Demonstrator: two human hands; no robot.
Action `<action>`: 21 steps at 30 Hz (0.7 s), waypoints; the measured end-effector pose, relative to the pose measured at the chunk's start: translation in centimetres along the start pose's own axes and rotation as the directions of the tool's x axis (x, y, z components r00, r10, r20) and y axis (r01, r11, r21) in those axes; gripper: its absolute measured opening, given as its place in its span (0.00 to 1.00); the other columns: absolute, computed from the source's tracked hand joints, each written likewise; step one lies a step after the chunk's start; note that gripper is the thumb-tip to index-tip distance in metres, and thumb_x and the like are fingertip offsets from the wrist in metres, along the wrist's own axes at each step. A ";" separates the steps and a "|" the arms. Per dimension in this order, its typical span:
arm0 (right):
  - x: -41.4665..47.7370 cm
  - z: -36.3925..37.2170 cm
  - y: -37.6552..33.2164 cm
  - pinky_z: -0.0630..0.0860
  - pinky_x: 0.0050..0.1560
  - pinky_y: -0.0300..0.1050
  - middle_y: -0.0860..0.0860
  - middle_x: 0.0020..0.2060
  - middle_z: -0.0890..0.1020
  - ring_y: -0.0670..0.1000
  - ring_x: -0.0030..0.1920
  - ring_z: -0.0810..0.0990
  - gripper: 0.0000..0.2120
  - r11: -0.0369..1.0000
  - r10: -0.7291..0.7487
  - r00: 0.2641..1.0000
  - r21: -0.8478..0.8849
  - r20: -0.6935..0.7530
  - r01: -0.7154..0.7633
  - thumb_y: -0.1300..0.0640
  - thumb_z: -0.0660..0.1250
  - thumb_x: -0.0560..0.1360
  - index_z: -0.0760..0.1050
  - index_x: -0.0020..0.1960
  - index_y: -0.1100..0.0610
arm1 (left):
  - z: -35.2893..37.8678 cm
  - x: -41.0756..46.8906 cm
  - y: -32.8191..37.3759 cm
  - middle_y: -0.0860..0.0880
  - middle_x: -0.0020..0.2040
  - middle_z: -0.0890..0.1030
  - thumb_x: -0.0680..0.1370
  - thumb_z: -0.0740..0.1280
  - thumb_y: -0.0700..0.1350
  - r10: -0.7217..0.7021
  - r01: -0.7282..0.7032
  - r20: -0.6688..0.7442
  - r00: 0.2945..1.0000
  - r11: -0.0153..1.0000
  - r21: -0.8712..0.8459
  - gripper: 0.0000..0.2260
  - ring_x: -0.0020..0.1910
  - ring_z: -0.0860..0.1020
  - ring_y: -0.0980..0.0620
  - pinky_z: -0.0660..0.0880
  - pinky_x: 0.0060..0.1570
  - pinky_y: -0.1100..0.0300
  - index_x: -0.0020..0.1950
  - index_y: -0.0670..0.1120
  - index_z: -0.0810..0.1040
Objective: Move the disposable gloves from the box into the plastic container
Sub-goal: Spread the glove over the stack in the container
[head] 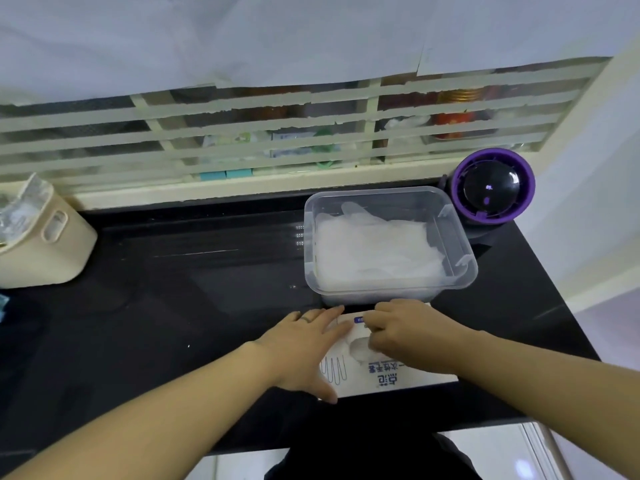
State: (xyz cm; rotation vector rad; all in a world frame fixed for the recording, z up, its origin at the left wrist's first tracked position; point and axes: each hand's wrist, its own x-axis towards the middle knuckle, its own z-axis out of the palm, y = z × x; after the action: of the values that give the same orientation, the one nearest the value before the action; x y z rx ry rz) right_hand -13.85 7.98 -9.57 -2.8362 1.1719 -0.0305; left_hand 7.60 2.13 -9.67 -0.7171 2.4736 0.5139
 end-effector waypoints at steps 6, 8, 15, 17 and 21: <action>0.0 -6.6 -1.0 0.72 0.37 0.38 0.44 0.40 0.75 0.44 0.38 0.73 0.07 0.904 0.367 0.887 0.334 -0.281 -0.268 0.53 0.62 0.76 0.77 0.43 0.52 | -0.3 0.1 0.5 0.50 0.80 0.41 0.70 0.71 0.65 -0.011 0.011 0.022 1.000 1.000 0.005 0.50 0.78 0.45 0.47 0.49 0.76 0.46 0.80 0.52 0.42; 0.4 -8.9 -0.2 0.72 0.42 0.35 0.41 0.41 0.74 0.42 0.41 0.73 0.06 0.732 0.600 0.757 0.559 -0.258 -0.390 0.52 0.60 0.77 0.73 0.43 0.48 | -0.6 0.0 0.7 0.49 0.79 0.50 0.69 0.72 0.64 -0.029 0.030 0.028 0.999 0.999 -0.023 0.48 0.77 0.50 0.46 0.53 0.75 0.46 0.79 0.51 0.48; 0.4 -9.5 2.6 0.78 0.46 0.42 0.54 0.50 0.82 0.53 0.51 0.80 0.09 -0.244 0.782 0.494 0.915 0.381 -0.321 0.58 0.60 0.80 0.78 0.55 0.58 | -5.7 -2.3 1.2 0.64 0.65 0.70 0.74 0.70 0.60 0.008 0.017 0.042 0.999 0.830 -0.558 0.29 0.64 0.69 0.62 0.65 0.62 0.67 0.73 0.56 0.65; 0.1 -9.0 2.6 0.79 0.52 0.51 0.57 0.53 0.81 0.57 0.54 0.79 0.13 -0.481 0.719 0.486 0.861 0.497 -0.169 0.58 0.59 0.80 0.75 0.62 0.60 | -7.2 -2.8 1.0 0.64 0.62 0.76 0.77 0.67 0.59 0.050 -0.017 0.023 0.998 0.667 -0.745 0.20 0.63 0.74 0.61 0.69 0.65 0.62 0.67 0.56 0.72; 0.0 -8.3 2.4 0.72 0.64 0.61 0.62 0.55 0.78 0.59 0.54 0.77 0.18 -0.695 0.568 0.565 0.716 0.599 -0.060 0.59 0.57 0.79 0.73 0.67 0.62 | -8.7 -2.5 1.2 0.52 0.60 0.82 0.74 0.70 0.56 -0.042 -0.064 -0.067 0.997 0.071 -0.995 0.17 0.60 0.80 0.53 0.74 0.64 0.55 0.60 0.52 0.75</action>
State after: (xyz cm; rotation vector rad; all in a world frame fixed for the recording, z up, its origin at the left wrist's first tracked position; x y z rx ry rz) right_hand -15.95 5.82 -1.49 -0.2924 1.1999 -0.9813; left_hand 5.58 -0.14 -1.04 -1.1770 1.7575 2.4051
